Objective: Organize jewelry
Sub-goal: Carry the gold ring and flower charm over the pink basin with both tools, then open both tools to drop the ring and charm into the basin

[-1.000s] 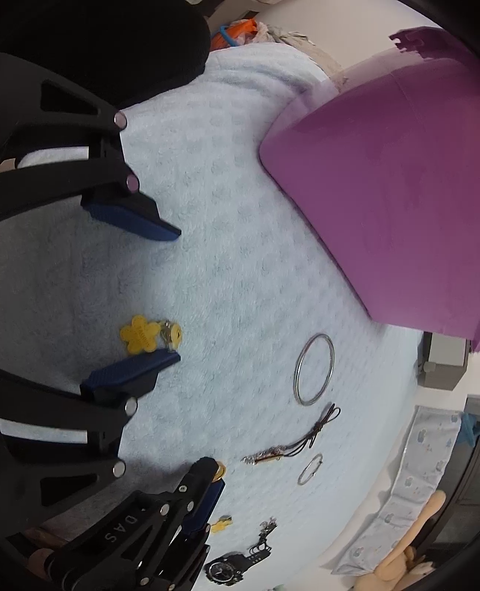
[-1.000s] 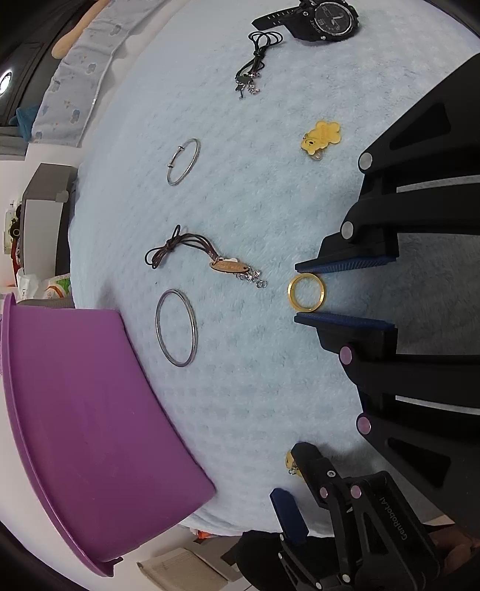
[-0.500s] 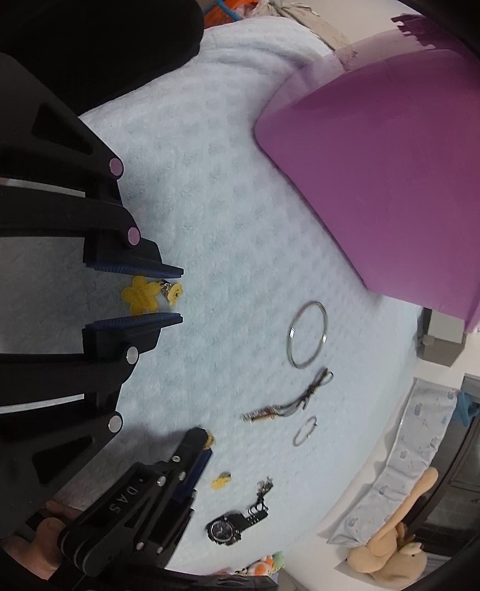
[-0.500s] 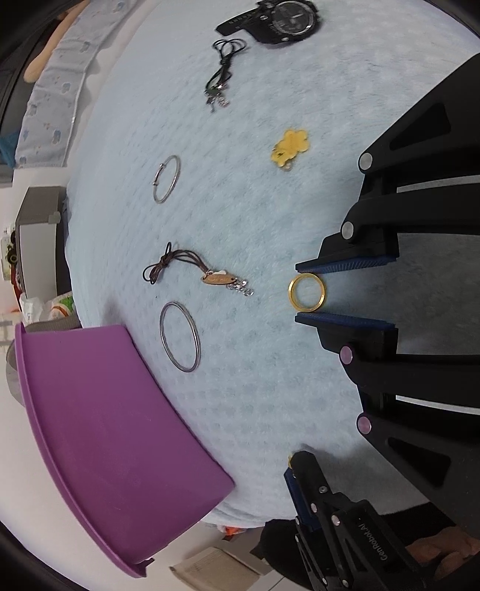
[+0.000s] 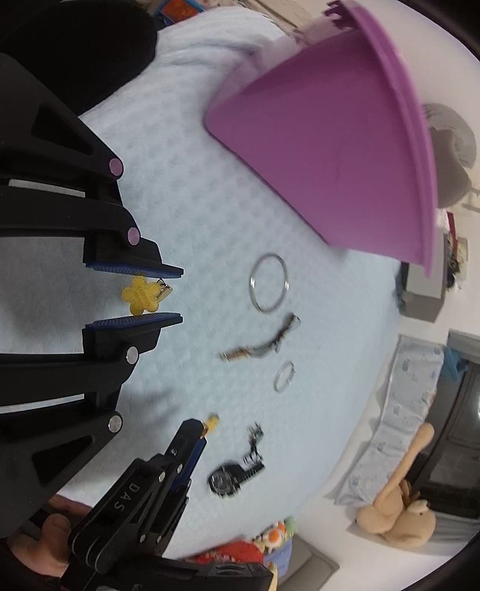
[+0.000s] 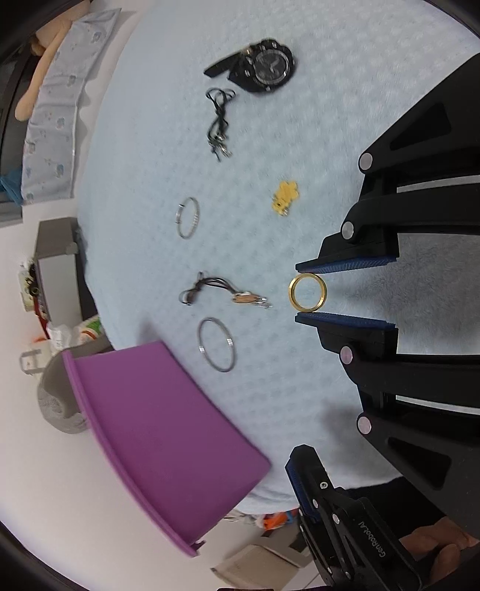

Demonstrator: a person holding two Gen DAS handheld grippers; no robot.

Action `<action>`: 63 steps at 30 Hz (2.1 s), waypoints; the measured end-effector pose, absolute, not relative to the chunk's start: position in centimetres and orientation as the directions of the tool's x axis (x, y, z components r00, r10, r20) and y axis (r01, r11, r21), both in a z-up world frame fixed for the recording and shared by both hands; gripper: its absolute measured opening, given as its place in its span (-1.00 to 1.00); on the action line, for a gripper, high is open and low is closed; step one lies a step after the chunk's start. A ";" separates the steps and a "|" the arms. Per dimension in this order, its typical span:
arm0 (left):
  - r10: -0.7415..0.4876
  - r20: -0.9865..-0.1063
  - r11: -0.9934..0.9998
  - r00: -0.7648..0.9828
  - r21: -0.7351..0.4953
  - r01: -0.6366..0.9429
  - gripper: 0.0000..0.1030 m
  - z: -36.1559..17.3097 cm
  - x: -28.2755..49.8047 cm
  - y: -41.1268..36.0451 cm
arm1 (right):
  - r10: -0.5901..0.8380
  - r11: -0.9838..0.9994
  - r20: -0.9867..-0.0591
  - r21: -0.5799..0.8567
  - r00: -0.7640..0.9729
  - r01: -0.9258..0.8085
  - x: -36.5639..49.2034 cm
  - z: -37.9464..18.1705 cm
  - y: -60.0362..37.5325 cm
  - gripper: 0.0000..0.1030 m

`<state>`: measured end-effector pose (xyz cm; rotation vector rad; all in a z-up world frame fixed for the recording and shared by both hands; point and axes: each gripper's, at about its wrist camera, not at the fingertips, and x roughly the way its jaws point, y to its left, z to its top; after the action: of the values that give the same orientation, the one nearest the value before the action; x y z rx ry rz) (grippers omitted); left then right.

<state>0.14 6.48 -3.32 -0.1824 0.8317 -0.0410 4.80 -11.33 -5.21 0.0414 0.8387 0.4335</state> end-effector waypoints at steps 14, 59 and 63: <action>-0.199 -0.602 0.975 0.773 -0.204 0.092 -0.63 6.0 0.8 8.2 | 0.421 0.903 -0.589 0.202 0.690 -0.378 4.9 5.2 -9.6 -0.60; 0.035 -0.769 0.962 0.638 -0.147 -0.230 0.28 6.6 12.3 31.7 | 0.455 0.804 -0.749 0.115 0.481 -0.583 21.3 7.0 17.4 -0.08; 0.050 -0.767 0.962 0.639 -0.136 -0.238 0.34 6.7 12.1 31.7 | 0.460 0.807 -0.744 0.123 0.485 -0.578 21.3 7.1 16.9 -0.08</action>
<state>12.08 31.71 6.73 -0.2342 0.8633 0.1662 21.27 16.92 7.10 -0.1517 0.8563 0.6350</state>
